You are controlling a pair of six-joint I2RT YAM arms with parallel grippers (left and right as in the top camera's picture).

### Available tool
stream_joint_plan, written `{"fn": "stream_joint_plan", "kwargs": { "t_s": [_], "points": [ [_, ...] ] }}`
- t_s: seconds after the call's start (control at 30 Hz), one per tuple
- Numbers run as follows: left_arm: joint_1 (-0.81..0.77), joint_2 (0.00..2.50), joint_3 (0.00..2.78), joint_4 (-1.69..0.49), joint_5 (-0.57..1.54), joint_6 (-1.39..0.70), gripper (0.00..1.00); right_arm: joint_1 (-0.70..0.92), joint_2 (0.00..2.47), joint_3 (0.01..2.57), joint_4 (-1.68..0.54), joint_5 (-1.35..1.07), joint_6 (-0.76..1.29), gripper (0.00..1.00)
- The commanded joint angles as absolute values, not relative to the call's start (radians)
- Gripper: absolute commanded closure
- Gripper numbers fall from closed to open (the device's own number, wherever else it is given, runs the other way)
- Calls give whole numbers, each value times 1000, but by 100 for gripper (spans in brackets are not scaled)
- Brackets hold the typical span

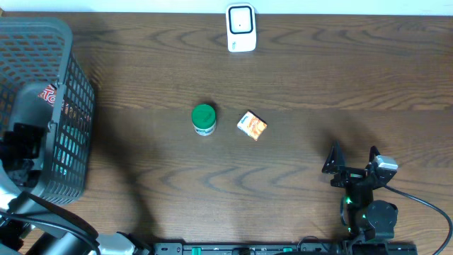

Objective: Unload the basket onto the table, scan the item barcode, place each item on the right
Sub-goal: 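Reach into the basket and grasp the mint-green snack pack with left gripper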

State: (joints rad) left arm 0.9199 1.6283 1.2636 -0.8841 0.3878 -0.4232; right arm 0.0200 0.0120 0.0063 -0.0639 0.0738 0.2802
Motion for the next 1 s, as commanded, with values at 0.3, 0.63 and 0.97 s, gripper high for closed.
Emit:
{"fn": "stream_joint_plan", "kwargs": {
  "t_s": [0.3, 0.63, 0.97],
  "points": [
    [920, 1621, 1109, -768, 347, -455, 2, 26, 7, 6, -68, 69, 272, 1],
    [920, 1633, 1096, -783, 250, -470, 2, 26, 7, 6, -68, 69, 272, 1],
    [903, 1755, 1096, -756, 292, -489, 2, 26, 7, 6, -68, 69, 272, 1]
  ]
}}
